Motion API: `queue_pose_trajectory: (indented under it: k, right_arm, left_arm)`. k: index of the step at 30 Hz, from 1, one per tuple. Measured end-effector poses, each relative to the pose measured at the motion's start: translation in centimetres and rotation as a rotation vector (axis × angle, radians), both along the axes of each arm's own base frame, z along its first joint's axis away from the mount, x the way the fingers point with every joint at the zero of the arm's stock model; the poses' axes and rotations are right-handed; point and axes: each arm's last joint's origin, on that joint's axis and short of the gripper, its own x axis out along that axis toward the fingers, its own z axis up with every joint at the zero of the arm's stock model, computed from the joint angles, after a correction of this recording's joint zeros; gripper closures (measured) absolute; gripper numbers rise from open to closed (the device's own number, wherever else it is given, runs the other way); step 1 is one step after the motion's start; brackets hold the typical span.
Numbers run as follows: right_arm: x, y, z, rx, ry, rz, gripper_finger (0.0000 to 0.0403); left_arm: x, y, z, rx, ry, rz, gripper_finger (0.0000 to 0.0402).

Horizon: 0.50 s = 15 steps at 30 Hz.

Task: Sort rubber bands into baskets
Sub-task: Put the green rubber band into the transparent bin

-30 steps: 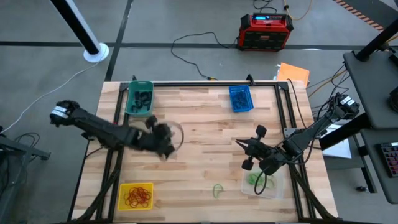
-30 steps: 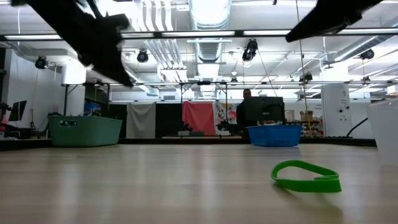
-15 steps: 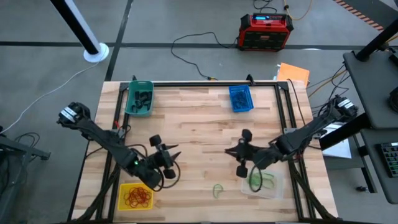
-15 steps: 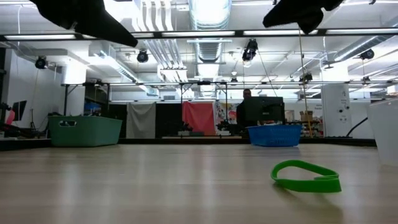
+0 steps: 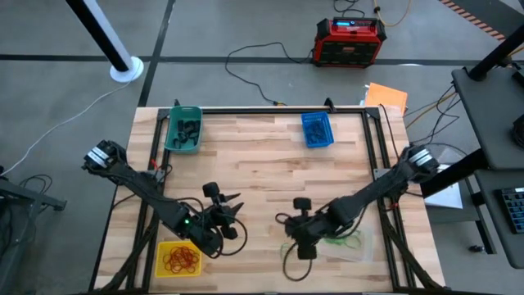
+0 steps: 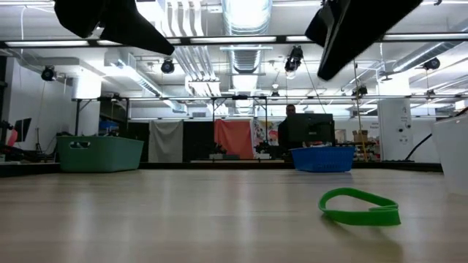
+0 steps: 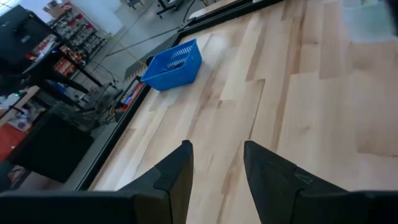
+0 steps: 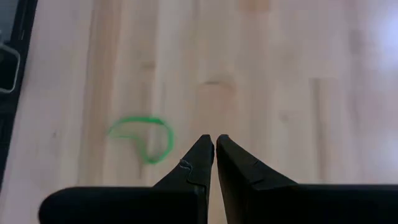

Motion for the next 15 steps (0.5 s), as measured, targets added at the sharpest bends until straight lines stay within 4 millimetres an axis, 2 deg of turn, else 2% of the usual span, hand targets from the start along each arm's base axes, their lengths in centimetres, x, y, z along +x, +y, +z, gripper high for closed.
queue_pose_trajectory:
  k: [9, 15]
  right_arm:
    - [3.1, 1.8, -4.2, -0.064, 0.119, 0.060, 0.0385]
    - [4.7, 1.8, -5.2, 0.104, 0.205, 0.063, 0.0385]
  left_arm:
    - [0.0, 0.1, -0.1, 0.006, -0.014, 0.020, 0.0274]
    - [-0.1, 0.1, -0.1, 0.002, -0.016, 0.022, 0.0274]
